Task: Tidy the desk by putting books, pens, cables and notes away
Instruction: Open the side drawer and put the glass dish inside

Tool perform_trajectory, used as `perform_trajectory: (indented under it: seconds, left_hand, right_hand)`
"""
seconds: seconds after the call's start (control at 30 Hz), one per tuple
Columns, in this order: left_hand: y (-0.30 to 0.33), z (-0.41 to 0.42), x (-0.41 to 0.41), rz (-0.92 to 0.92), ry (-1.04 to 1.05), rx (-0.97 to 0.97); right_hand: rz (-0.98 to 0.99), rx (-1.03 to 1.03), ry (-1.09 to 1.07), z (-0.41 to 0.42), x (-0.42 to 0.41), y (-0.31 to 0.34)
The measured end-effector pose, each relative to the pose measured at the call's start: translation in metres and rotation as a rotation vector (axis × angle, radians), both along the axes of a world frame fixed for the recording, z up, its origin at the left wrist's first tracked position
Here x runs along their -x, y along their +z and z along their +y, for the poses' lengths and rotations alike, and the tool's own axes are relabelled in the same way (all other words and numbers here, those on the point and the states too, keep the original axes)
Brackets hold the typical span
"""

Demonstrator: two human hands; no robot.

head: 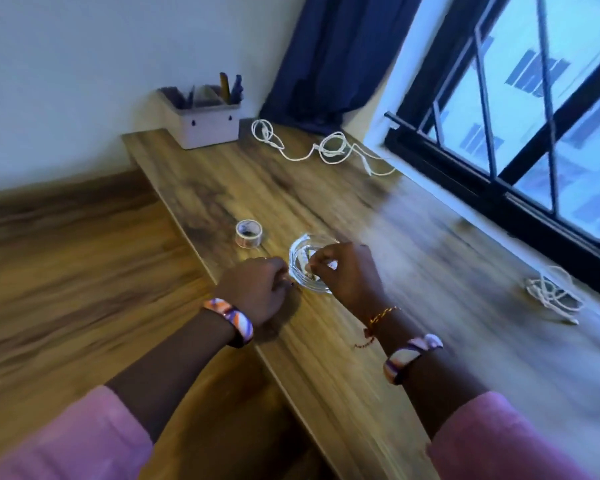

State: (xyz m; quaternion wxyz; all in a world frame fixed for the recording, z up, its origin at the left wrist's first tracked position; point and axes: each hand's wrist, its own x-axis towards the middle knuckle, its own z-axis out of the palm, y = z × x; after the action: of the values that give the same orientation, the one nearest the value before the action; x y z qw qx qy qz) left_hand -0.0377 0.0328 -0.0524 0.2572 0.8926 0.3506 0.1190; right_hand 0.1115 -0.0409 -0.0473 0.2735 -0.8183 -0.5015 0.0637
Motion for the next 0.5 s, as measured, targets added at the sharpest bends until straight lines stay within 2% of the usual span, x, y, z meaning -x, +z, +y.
perform_trajectory:
  seconds: [0.1, 0.17, 0.23, 0.33, 0.5]
  left_hand:
    - [-0.008, 0.008, -0.019, -0.105, 0.09, 0.201]
    - [-0.01, 0.017, -0.03, -0.186, 0.182, 0.4]
    - [-0.012, 0.024, -0.037, -0.217, 0.191, 0.495]
    - [-0.007, 0.023, -0.031, -0.216, 0.151, 0.519]
    - [0.0, -0.001, 0.015, -0.046, 0.039, 0.491]
  right_hand:
    - [0.013, -0.133, -0.225, -0.01, -0.003, 0.004]
    - [0.048, -0.066, -0.383, -0.015, -0.006, 0.003]
    - [0.227, 0.049, -0.439, -0.016, -0.006, 0.0]
    - [0.416, 0.076, -0.443, -0.02, 0.003, -0.001]
    - [0.471, 0.098, -0.378, -0.044, 0.038, 0.003]
